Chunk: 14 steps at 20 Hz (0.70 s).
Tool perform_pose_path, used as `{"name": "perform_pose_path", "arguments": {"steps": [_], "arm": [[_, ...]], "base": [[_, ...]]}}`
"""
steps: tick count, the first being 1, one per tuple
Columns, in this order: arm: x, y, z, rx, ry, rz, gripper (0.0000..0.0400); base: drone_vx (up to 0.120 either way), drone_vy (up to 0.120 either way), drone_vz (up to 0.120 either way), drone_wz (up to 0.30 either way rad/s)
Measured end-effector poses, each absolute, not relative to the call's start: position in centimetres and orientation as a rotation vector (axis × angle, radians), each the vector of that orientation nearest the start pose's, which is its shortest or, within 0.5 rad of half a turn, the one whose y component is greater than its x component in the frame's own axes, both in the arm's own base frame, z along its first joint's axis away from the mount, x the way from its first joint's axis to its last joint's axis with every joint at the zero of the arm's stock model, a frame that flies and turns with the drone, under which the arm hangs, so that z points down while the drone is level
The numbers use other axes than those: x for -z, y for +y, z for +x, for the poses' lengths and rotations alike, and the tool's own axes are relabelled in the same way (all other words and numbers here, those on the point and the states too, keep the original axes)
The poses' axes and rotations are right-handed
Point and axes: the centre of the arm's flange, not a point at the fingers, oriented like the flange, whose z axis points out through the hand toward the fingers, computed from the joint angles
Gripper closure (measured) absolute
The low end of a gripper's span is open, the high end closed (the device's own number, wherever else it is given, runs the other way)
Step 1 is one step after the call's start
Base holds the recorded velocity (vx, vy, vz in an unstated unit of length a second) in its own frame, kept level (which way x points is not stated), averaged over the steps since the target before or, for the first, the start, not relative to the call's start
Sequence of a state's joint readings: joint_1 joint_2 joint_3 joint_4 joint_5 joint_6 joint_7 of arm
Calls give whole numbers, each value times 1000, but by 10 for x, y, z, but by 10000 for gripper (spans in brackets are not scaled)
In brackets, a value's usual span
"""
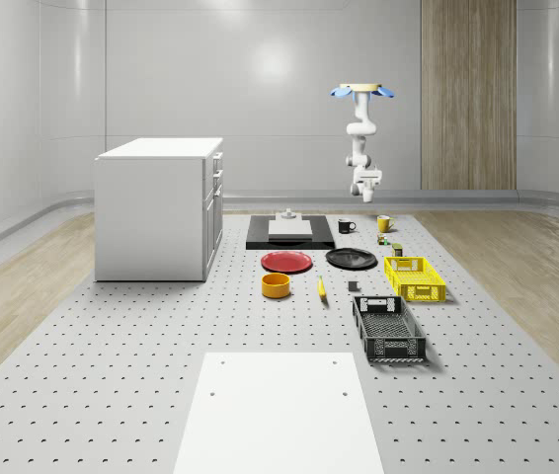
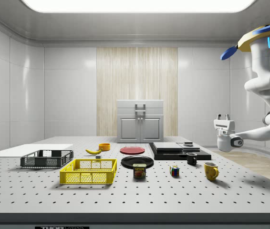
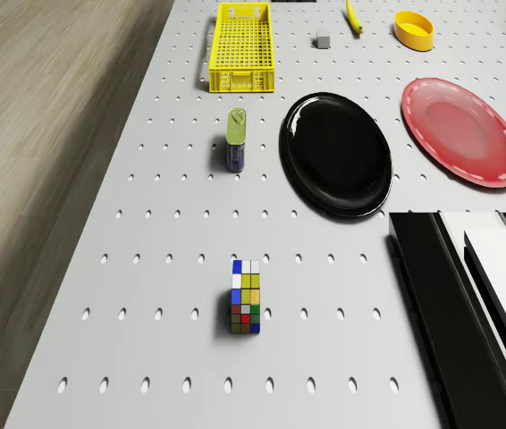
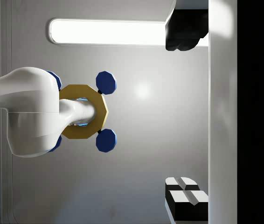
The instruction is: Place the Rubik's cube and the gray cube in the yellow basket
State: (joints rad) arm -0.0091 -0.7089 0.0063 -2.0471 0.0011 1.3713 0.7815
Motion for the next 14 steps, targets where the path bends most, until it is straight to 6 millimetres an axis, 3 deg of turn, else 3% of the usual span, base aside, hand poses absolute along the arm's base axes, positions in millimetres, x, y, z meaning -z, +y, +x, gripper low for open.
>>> {"name": "perform_pose_path", "arguments": {"steps": [10,14], "arm": [[-691,2,302,69,1202,-2902,0],[-691,3,302,84,1208,-2915,0]], "base": [[120,120,0,0],[120,20,0,0]]}}
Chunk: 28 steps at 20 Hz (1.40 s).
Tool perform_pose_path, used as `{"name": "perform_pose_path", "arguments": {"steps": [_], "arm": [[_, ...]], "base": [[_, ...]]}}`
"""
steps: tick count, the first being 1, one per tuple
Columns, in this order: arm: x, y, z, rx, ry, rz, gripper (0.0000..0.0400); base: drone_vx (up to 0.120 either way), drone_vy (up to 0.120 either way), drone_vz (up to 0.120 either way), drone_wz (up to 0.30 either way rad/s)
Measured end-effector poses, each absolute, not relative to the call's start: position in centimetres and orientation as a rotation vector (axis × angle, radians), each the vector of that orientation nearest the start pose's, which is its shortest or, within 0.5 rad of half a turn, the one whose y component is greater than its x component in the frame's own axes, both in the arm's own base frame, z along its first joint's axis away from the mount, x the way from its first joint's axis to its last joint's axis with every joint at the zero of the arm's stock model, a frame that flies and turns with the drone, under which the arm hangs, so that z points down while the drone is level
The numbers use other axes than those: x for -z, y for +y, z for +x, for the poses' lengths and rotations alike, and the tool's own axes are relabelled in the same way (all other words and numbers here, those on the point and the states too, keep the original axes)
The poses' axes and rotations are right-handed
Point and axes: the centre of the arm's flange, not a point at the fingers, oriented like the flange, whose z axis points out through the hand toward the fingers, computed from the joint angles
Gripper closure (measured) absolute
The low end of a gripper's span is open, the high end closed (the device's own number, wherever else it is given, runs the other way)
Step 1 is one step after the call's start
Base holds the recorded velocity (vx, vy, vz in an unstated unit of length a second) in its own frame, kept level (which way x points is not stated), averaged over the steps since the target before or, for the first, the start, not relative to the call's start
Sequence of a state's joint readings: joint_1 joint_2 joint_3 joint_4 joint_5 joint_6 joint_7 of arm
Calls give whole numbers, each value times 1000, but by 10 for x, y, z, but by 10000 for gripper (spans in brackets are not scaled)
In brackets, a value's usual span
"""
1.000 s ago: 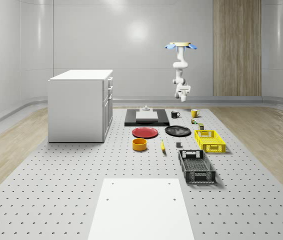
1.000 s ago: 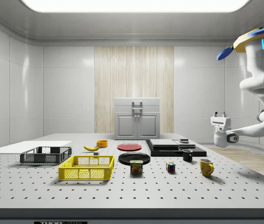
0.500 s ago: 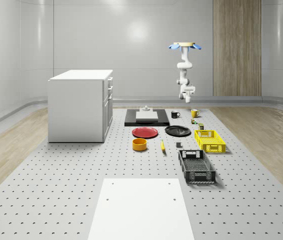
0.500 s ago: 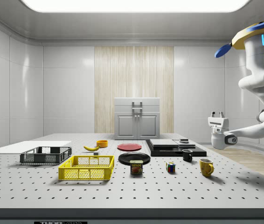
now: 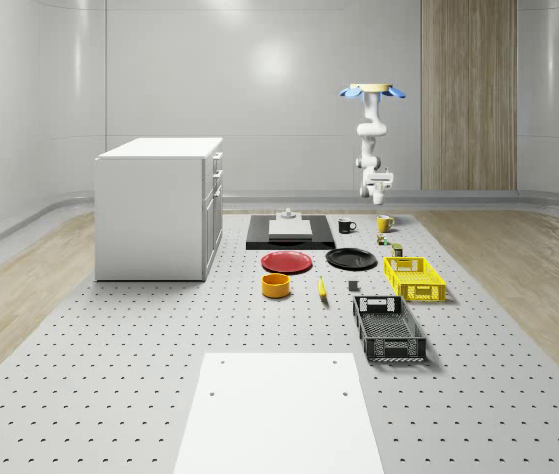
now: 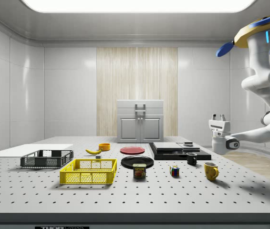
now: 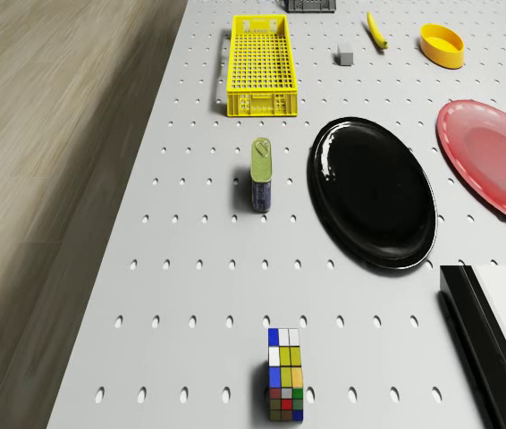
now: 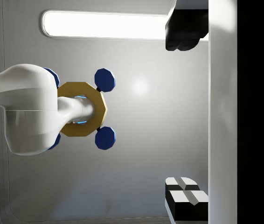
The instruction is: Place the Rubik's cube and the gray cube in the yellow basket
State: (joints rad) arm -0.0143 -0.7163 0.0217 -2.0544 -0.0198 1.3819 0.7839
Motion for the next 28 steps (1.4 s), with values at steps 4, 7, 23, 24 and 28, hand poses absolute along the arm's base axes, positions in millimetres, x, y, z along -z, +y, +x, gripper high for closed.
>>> {"name": "perform_pose_path", "arguments": {"steps": [4,7,23,24,28], "arm": [[-691,7,302,109,1219,-2940,0],[-691,11,301,141,1234,-2976,0],[-609,97,303,1435,1606,-3824,0],[-592,99,304,1710,1633,-3876,0],[-531,78,306,3158,1571,-3648,0]], "base": [[120,0,0,0],[120,0,0,0],[120,0,-20,0],[120,0,-120,0],[120,0,-120,0]]}}
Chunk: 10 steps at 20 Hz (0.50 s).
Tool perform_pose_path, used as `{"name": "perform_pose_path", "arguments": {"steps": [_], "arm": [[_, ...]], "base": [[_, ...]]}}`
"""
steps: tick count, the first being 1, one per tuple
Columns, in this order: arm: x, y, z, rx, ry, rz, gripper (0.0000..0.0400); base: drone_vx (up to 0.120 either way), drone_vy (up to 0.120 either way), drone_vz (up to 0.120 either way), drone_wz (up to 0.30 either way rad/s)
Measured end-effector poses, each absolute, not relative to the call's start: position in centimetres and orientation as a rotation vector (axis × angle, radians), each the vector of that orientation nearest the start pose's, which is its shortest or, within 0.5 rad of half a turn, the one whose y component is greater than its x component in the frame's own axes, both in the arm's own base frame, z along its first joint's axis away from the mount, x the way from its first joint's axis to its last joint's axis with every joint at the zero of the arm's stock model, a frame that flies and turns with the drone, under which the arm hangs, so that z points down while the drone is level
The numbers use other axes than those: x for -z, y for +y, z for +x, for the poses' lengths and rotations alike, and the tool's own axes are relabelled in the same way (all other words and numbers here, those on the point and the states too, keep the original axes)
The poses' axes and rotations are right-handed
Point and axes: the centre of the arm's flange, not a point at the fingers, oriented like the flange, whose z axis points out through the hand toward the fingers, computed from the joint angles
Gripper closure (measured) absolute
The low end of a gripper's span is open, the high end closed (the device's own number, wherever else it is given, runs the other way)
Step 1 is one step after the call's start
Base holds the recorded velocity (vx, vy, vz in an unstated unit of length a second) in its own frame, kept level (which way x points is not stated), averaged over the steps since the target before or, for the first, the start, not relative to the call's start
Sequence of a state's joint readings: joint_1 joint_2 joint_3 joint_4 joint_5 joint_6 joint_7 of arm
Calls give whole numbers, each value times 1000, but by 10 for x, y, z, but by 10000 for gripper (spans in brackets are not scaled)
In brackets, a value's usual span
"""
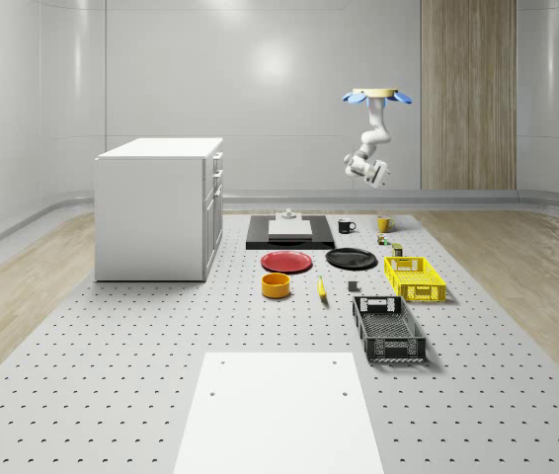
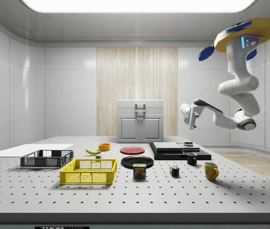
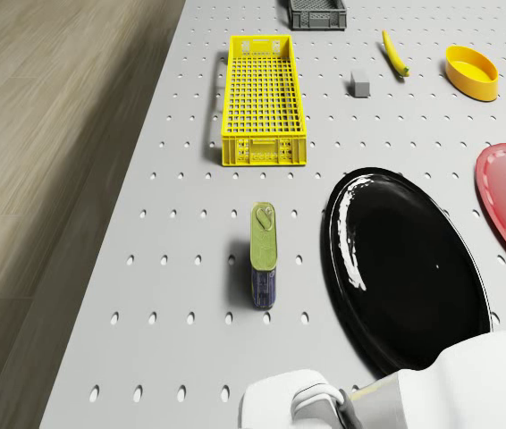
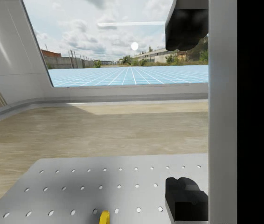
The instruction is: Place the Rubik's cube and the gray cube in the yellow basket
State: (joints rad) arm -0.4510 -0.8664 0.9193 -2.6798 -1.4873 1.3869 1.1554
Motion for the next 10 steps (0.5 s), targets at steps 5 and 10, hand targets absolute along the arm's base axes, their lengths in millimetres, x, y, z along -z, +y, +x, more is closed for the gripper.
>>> {"name": "perform_pose_path", "arguments": {"steps": [5,10], "arm": [[-500,38,307,-784,-168,374,0],[-493,16,307,-786,-71,153,0]], "base": [[120,-64,-120,0],[120,-64,-120,0]]}}
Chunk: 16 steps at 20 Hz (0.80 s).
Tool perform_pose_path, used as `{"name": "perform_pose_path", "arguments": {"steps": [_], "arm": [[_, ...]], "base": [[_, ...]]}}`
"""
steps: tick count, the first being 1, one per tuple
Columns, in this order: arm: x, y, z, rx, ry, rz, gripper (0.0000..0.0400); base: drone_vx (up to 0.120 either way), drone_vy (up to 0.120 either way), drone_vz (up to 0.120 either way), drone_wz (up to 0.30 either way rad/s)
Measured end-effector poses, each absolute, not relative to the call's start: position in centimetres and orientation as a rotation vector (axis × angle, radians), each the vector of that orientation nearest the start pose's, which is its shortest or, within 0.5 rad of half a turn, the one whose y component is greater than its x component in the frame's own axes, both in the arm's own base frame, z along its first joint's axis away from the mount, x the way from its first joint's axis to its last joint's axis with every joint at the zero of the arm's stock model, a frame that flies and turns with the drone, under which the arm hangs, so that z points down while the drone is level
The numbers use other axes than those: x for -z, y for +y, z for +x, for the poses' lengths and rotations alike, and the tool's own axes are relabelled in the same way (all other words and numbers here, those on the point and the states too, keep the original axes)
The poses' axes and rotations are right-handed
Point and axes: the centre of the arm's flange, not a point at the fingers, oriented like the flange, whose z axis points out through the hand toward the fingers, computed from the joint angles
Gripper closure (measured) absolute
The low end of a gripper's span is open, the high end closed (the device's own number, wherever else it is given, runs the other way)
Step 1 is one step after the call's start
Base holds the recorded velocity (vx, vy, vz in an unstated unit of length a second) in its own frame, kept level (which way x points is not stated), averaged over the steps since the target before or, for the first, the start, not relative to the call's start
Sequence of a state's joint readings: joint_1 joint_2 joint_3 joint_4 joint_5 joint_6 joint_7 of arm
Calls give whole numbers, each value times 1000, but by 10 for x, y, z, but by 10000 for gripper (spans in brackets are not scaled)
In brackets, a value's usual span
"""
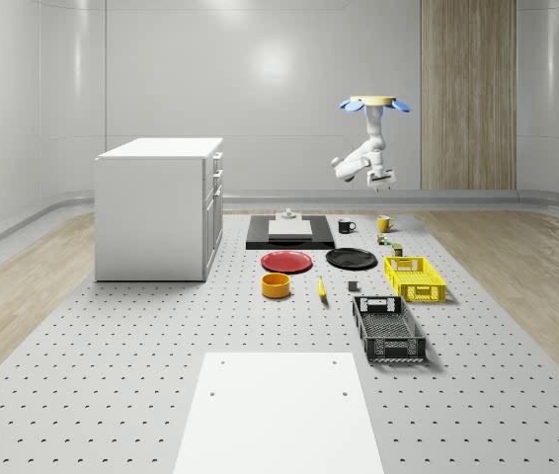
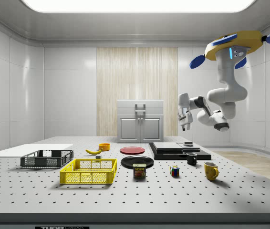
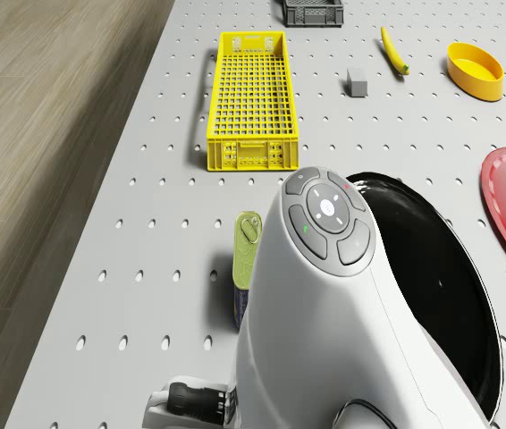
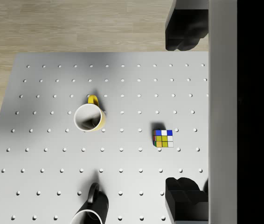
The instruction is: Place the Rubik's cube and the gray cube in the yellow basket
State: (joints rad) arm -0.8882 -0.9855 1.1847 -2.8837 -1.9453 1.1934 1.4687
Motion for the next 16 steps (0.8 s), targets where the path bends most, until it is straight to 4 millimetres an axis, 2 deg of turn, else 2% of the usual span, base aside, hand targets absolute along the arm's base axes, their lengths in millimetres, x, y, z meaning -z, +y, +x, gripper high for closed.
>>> {"name": "perform_pose_path", "arguments": {"steps": [1,3,6,13,16], "arm": [[-492,13,307,-786,-60,128,0],[-492,9,307,-786,-43,89,0],[-491,5,307,-785,-26,52,0],[-491,1,307,-784,-9,15,0],[-491,1,307,-784,-6,9,0]], "base": [[120,0,-120,0],[120,-120,-120,0],[107,0,-120,0],[0,0,-120,0],[93,0,-120,0]]}}
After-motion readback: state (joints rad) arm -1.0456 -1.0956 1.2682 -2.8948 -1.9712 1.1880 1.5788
